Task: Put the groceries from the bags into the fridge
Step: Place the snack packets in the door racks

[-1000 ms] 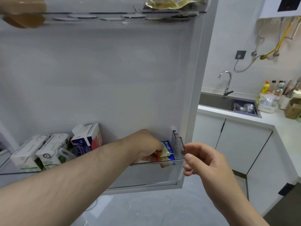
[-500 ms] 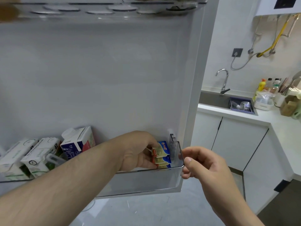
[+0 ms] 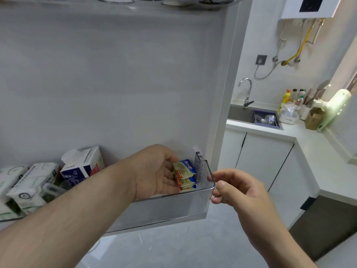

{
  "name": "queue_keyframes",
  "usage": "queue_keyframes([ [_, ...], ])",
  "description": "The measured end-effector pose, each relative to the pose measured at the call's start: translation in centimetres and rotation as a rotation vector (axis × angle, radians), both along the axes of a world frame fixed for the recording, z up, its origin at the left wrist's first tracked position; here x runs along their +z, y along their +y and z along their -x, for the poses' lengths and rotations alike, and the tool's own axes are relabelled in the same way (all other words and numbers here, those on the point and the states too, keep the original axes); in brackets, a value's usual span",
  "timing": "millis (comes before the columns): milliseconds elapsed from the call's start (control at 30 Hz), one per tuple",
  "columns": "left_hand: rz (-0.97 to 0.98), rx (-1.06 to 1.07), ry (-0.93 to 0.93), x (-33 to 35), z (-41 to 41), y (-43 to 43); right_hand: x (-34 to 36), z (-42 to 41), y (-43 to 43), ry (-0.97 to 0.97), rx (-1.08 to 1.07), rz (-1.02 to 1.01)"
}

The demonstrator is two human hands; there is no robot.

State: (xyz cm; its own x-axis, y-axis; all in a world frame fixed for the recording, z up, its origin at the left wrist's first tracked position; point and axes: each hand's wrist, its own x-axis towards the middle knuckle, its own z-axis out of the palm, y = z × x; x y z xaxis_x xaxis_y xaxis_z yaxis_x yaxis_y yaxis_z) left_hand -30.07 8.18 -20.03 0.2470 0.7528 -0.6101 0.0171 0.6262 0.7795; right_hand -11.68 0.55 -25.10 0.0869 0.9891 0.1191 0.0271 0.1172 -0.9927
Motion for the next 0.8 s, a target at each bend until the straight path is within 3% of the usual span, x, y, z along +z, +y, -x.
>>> queue_keyframes([
  [533,-0.086,-0.092,0.030,1.5,0.9,-1.2,0.2,1.1,-2.1,-0.089,-0.160,-0.002],
  [633,-0.360,-0.086,0.240,2.2,1.9,-2.7,0.4,1.2,-2.8,-0.188,-0.197,-0.023],
  [700,-0.665,-0.121,0.429,2.8,2.0,-3.8,0.6,1.0,-3.3,-0.310,-0.224,-0.041],
  [800,-1.151,-0.254,0.525,2.7,1.8,-6.7,0.9,0.0,-4.2,-0.539,-0.313,-0.079],
])
